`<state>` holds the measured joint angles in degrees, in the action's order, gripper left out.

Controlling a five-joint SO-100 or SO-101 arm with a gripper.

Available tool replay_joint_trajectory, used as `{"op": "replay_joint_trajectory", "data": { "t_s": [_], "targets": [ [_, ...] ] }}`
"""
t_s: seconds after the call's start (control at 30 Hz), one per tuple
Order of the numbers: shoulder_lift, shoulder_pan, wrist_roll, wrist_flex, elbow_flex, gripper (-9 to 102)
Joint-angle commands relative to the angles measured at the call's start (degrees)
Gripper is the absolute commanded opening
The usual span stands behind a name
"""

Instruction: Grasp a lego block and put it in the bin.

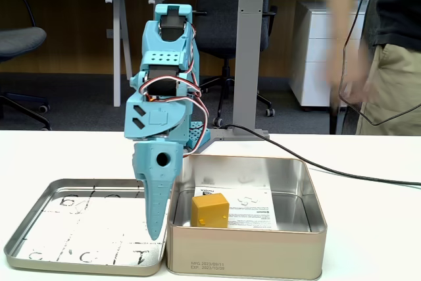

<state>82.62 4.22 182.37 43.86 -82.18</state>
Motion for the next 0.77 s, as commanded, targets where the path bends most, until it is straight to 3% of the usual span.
{"op": "replay_joint_trajectory", "data": {
  "t_s": [0.0, 0.73],
  "targets": [
    [4.7, 0.4, 1.0, 0.9, -0.1, 0],
    [6.4, -1.8, 1.2, 0.1, -0.8, 0]
  ]
}}
